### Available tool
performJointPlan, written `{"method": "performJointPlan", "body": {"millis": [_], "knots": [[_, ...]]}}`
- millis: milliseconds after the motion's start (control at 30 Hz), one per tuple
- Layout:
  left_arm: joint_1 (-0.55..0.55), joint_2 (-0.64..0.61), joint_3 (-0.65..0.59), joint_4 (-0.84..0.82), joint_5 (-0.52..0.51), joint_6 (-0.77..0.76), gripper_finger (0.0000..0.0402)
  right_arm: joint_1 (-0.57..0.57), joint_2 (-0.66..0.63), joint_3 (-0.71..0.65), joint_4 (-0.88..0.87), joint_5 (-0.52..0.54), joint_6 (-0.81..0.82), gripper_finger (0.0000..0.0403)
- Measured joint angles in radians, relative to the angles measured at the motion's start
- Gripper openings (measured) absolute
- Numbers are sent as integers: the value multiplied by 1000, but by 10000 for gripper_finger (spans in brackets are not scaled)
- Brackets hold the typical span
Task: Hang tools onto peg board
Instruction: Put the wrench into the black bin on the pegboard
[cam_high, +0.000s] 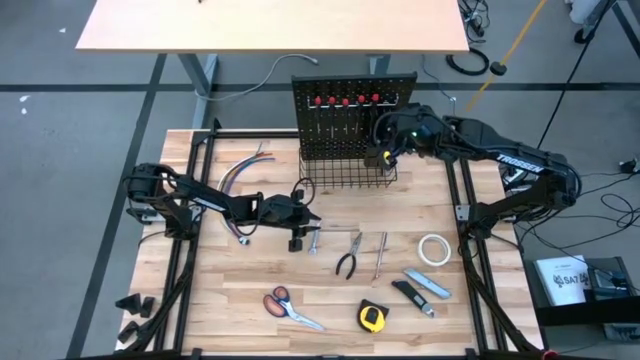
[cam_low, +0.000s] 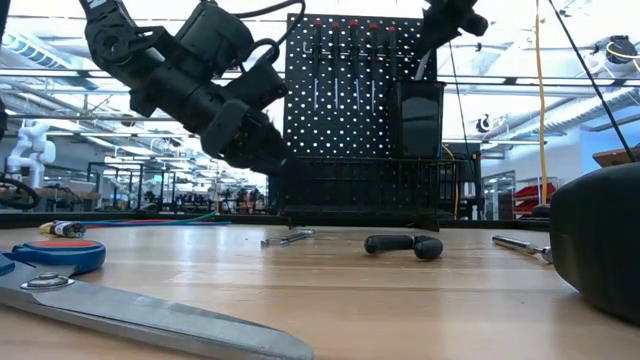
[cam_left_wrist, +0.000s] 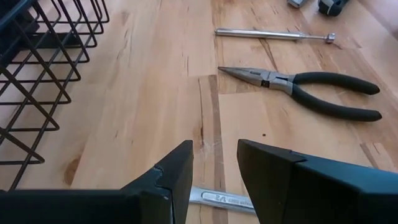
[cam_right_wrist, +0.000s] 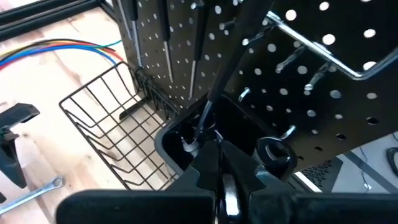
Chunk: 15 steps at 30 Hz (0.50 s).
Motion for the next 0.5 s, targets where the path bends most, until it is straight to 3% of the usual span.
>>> {"method": "performJointPlan", "body": {"millis": [300, 500], "knots": [[0, 0, 0, -1, 0, 0, 134, -8, 2, 0, 1, -22, -25, 1], [0, 0, 0, -1, -1, 0, 134, -8, 2, 0, 3, -18, -37, 33]]}}
